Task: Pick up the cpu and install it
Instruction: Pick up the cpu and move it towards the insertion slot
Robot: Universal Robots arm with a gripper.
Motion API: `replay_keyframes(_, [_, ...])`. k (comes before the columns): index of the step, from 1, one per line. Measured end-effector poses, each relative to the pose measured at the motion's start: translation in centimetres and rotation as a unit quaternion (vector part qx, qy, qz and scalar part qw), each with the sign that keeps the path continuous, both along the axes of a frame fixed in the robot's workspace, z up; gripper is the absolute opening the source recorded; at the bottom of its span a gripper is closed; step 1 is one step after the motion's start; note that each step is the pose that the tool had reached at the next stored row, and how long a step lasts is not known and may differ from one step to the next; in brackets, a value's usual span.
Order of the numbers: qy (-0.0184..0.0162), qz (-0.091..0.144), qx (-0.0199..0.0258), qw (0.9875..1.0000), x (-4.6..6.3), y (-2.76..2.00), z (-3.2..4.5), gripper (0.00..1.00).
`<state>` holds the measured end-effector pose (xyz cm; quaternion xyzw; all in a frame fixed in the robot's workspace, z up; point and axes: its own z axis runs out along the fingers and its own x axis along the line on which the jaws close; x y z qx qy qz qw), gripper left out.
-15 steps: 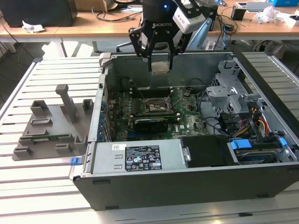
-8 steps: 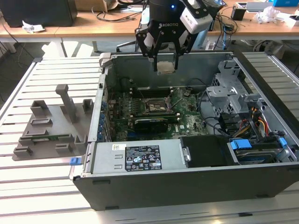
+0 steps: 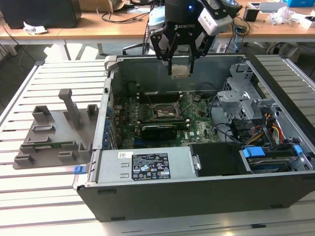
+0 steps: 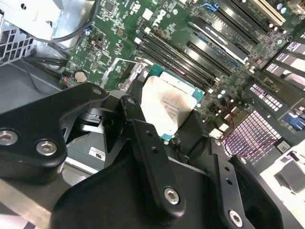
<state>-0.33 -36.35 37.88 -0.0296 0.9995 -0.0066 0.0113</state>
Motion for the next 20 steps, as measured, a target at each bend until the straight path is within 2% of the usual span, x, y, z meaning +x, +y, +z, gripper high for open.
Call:
replay_keyframes(7, [0.0000, 0.000, -0.0001, 1.0000, 1.4, 0.02, -0.07, 0.55])
replay_keyframes(19, [0.0000, 0.000, -0.0009, 1.0000, 2.6, 0.02, -0.36, 0.55])
replay_keyframes(20, [0.0000, 0.000, -0.0016, 1.0000, 3.2, 0.02, -1.80, 0.55])
